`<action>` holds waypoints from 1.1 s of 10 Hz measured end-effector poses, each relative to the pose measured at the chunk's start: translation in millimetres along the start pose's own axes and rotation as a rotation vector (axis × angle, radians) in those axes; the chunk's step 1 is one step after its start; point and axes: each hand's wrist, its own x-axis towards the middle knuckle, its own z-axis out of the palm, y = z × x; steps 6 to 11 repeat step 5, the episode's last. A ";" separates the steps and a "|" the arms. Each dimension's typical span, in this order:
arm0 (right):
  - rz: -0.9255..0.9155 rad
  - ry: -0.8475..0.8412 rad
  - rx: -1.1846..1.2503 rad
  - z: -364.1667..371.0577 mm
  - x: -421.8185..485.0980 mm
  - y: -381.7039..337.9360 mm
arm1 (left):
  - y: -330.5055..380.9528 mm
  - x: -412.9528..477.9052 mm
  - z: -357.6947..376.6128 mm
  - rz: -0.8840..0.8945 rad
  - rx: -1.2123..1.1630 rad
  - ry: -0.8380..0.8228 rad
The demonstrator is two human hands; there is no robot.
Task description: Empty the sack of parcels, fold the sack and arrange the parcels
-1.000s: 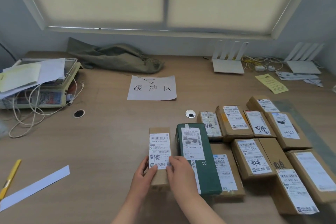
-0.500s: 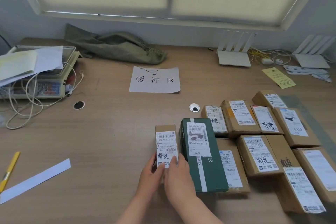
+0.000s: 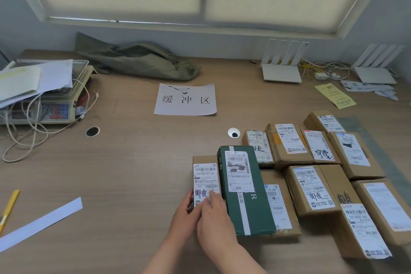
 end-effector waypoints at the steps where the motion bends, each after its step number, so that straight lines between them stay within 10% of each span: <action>1: -0.016 -0.083 0.108 -13.5 -2.8 -2.8 | 1.4 -1.6 -1.2 -0.018 0.013 -0.001; 11: 0.000 0.071 0.343 -24.0 -33.9 2.6 | 8.4 -29.3 -3.0 0.134 0.048 0.033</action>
